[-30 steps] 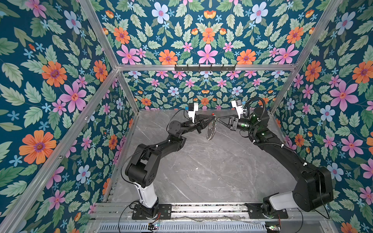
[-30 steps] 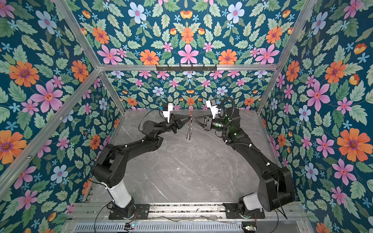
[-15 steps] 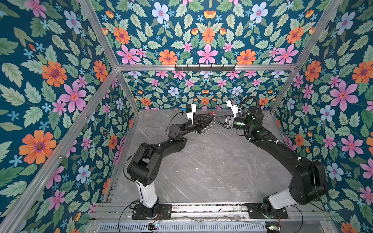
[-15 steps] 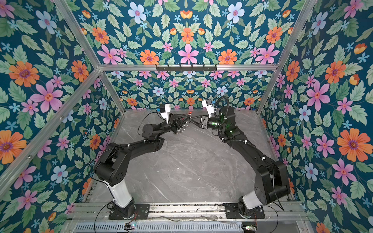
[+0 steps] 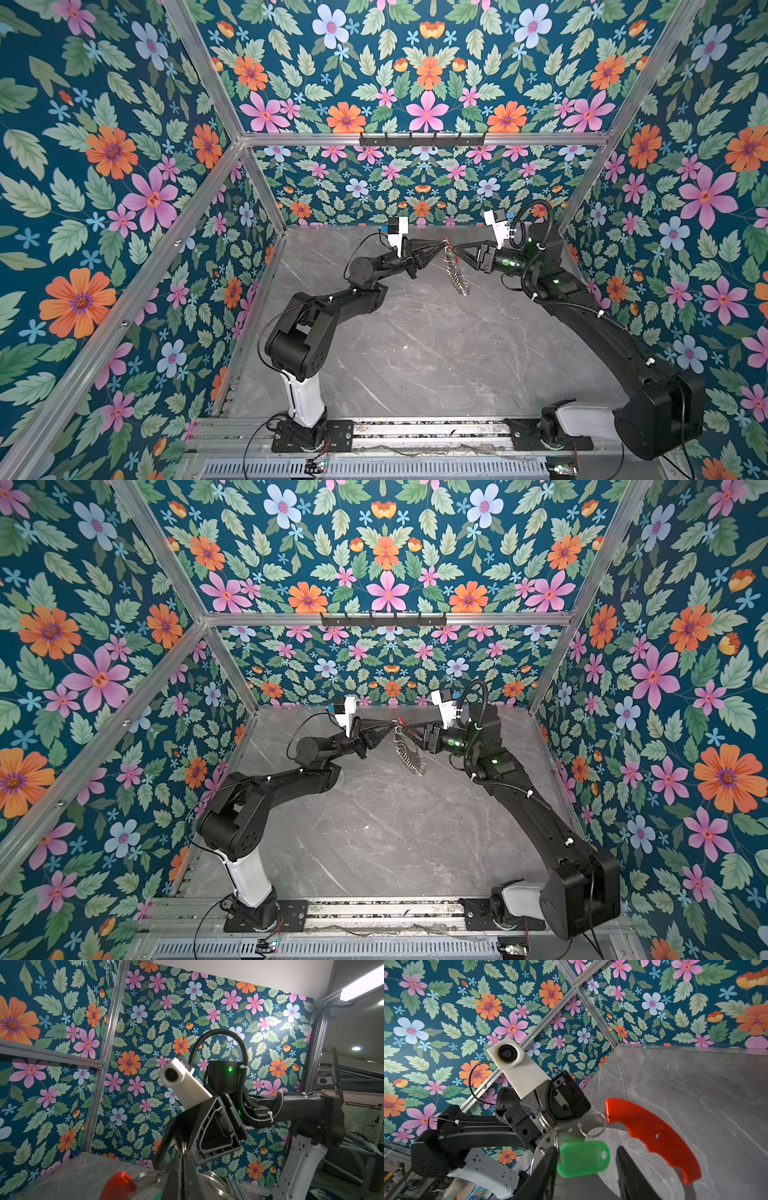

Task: Attach keys to a key ring
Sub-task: Insert the key into the keyring.

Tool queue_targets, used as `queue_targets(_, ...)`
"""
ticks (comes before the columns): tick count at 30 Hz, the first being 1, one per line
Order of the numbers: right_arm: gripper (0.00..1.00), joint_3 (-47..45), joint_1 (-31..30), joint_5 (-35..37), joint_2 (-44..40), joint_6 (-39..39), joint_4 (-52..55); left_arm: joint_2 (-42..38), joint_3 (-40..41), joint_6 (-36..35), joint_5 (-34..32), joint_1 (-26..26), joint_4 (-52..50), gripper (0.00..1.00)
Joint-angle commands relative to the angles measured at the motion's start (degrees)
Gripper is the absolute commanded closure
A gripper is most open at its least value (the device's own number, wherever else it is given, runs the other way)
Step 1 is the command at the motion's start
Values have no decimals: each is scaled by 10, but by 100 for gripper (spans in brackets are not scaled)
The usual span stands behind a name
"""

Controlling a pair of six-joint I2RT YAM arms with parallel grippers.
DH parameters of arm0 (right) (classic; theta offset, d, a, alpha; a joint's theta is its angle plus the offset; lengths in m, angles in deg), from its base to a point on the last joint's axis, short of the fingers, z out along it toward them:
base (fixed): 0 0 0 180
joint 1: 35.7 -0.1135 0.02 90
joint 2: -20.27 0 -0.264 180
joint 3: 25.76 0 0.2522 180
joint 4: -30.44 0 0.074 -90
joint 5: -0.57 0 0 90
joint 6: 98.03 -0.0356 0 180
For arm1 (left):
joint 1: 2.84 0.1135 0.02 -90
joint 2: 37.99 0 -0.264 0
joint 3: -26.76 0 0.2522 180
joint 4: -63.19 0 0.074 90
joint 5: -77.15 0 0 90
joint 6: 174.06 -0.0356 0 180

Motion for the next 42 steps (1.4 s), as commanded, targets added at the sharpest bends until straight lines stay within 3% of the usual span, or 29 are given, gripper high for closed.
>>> queue_targets(1, 56, 0, 0, 24, -13, 36, 19, 0, -3, 11, 2, -1, 40, 100)
queue_targets(13, 75, 20, -31, -3, -1, 47, -20, 4, -2, 17, 4, -7, 40, 100)
queue_targets(27, 80, 31, -33, -16, 21, 49, -24, 7, -9, 24, 3, -8, 40, 100)
queue_targets(35, 98, 40, -33, -6, 24, 64, -11, 15, -13, 18, 16, -7, 32, 99)
queue_targets(37, 100, 43, -33, 5, 23, 82, 10, 7, -5, -17, 22, -6, -1, 85)
queue_targets(39, 100, 46, -33, 17, 22, 105, 36, -12, 9, -79, 26, -3, -73, 78)
queue_targets(42, 100, 50, -33, 39, 21, 149, 82, -56, 23, -233, 23, -3, -249, 63)
